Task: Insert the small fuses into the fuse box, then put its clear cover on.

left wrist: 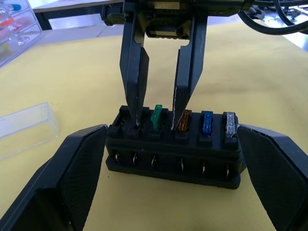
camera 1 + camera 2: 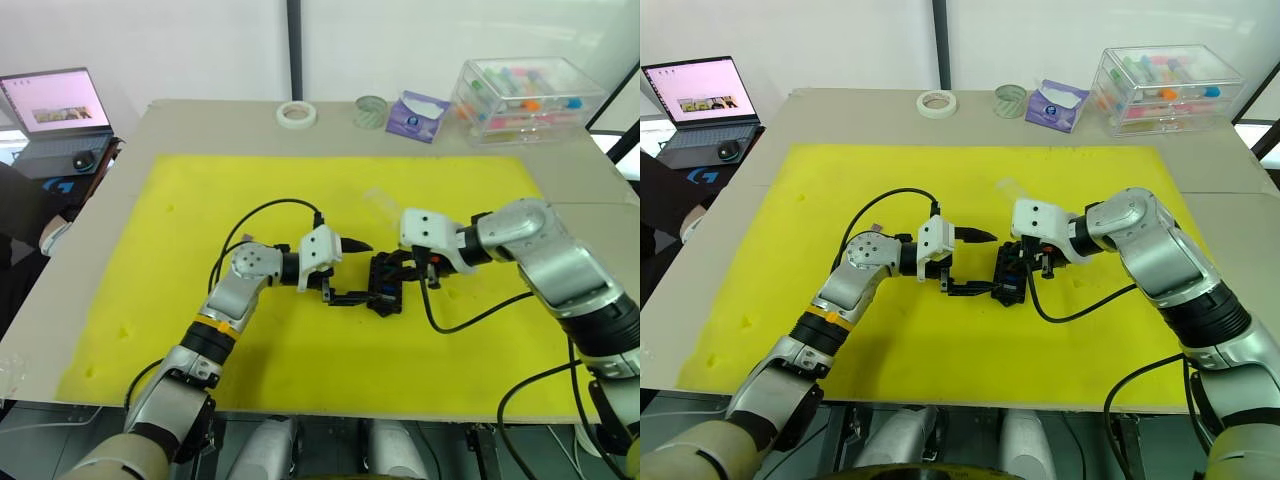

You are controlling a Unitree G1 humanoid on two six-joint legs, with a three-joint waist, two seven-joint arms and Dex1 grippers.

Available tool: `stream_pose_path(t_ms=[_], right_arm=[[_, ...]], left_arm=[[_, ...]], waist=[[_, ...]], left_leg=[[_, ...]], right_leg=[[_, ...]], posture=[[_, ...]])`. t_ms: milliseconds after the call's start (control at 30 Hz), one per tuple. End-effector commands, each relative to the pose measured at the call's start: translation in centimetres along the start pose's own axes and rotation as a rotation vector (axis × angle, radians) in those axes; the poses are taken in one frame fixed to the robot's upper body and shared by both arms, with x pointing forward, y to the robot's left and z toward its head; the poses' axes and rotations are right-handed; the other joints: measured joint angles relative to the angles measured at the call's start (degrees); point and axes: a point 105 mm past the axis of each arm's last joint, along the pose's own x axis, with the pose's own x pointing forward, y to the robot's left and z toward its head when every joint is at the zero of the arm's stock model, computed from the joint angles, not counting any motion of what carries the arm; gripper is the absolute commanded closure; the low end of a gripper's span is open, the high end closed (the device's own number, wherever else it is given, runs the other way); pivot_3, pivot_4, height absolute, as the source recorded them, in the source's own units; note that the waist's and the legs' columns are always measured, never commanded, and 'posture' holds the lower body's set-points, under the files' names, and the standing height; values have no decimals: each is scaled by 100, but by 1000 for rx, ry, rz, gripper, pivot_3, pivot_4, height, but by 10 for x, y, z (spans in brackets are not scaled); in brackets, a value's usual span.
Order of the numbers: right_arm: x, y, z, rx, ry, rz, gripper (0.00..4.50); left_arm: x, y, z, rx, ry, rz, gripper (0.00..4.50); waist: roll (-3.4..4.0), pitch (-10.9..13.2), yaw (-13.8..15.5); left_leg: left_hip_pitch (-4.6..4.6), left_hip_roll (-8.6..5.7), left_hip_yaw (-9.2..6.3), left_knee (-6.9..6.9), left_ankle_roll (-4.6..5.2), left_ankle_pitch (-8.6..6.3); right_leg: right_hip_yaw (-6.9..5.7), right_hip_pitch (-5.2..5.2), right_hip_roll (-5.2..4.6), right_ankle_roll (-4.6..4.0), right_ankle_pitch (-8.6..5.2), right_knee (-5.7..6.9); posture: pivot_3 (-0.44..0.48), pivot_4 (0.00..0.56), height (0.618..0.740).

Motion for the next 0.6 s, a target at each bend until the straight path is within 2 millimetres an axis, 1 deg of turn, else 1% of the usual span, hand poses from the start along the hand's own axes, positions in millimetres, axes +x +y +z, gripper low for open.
stream_pose_path(t_ms=[33, 233, 333, 433, 500, 600], right_arm=[[-16, -9, 14, 5, -69, -38, 3106], [-24, -14, 20, 16, -114, -71, 3106], [-27, -13, 19, 18, -116, -78, 3106], [-27, -7, 16, 43, -126, -80, 3704], [-27, -5, 14, 51, -126, -81, 4426], [-26, -2, 12, 56, -122, -78, 4469]], left_arm=[[0, 3, 7, 34, -15, 3, 0], [1, 3, 8, 38, -19, 6, 0], [2, 2, 7, 37, -20, 5, 0], [3, 2, 8, 35, -23, 5, 0], [3, 1, 8, 35, -25, 4, 0], [3, 1, 8, 35, -25, 1, 0]], waist=[[0, 0, -1], [0, 0, -1], [0, 0, 2], [0, 0, 6], [0, 0, 3], [0, 0, 3]], left_leg=[[0, 0, 0, 0, 0, 0], [0, 0, 0, 0, 0, 0], [0, 0, 0, 0, 0, 0], [0, 0, 0, 0, 0, 0], [0, 0, 0, 0, 0, 0], [0, 0, 0, 0, 0, 0]], right_leg=[[0, 0, 0, 0, 0, 0], [0, 0, 0, 0, 0, 0], [0, 0, 0, 0, 0, 0], [0, 0, 0, 0, 0, 0], [0, 0, 0, 0, 0, 0], [0, 0, 0, 0, 0, 0]], posture=[[0, 150, 740], [0, 150, 740], [0, 150, 740], [0, 150, 740], [0, 150, 740], [0, 150, 740]])
